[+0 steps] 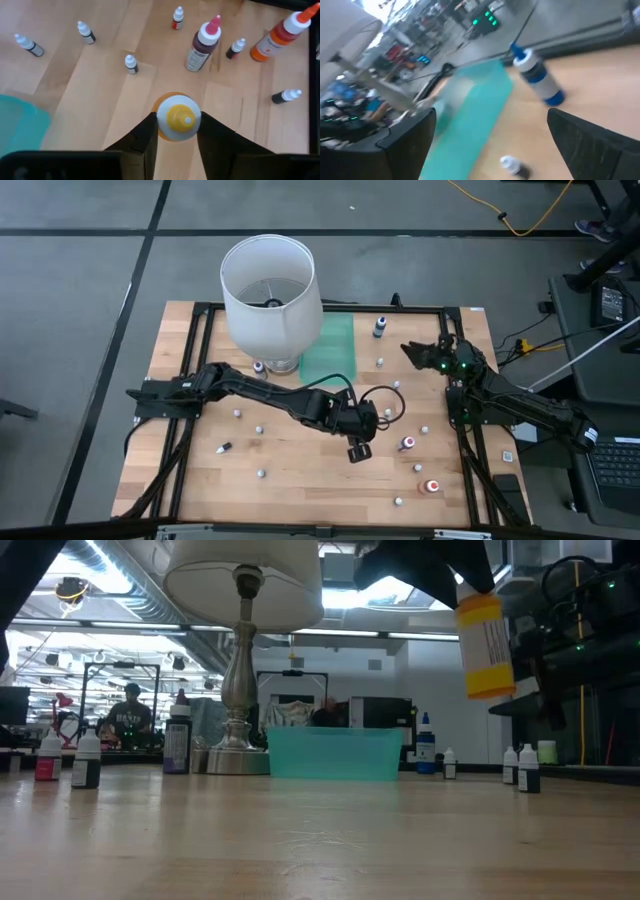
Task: Pick & Place food coloring
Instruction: Put the large yellow food coloring bottle into the green bin
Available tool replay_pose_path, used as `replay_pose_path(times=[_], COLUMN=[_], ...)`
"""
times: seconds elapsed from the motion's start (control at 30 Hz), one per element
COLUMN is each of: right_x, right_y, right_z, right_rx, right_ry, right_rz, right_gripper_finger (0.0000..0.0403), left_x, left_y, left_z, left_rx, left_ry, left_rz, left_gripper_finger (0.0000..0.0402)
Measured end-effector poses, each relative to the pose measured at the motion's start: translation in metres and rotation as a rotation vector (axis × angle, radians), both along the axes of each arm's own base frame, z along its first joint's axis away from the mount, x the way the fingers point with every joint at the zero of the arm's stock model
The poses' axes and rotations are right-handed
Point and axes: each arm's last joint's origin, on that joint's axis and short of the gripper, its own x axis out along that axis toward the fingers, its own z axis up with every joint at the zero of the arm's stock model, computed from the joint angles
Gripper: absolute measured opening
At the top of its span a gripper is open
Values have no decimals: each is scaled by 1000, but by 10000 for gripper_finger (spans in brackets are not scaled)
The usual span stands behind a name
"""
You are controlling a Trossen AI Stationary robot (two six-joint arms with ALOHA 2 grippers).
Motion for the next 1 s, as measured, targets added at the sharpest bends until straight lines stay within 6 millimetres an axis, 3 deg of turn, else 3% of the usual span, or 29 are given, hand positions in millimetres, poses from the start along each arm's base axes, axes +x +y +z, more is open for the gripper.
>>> replay_pose_path(times=[0.13, 0.23, 0.37, 0.67, 1.0], right_x=[2, 6, 10, 13, 5], right_y=[5, 10, 18, 36, 54], right_z=[-2, 2, 19, 70, 115], right_rx=[115, 98, -36, -119, -220], right_ry=[-47, -77, -180, -281, -27], right_rz=[140, 309, 532, 778, 864], right_gripper_finger=[382, 382, 382, 382, 382], left_x=[-1, -1, 0, 4, 4], left_y=[0, 0, 0, -1, -3], left_z=[2, 2, 3, 6, 6], left_rx=[-26, -33, -59, -145, -232], left_ry=[-7, -11, -30, -86, -68], left_rz=[23, 30, 56, 141, 133], left_gripper_finger=[109, 109, 109, 109, 109])
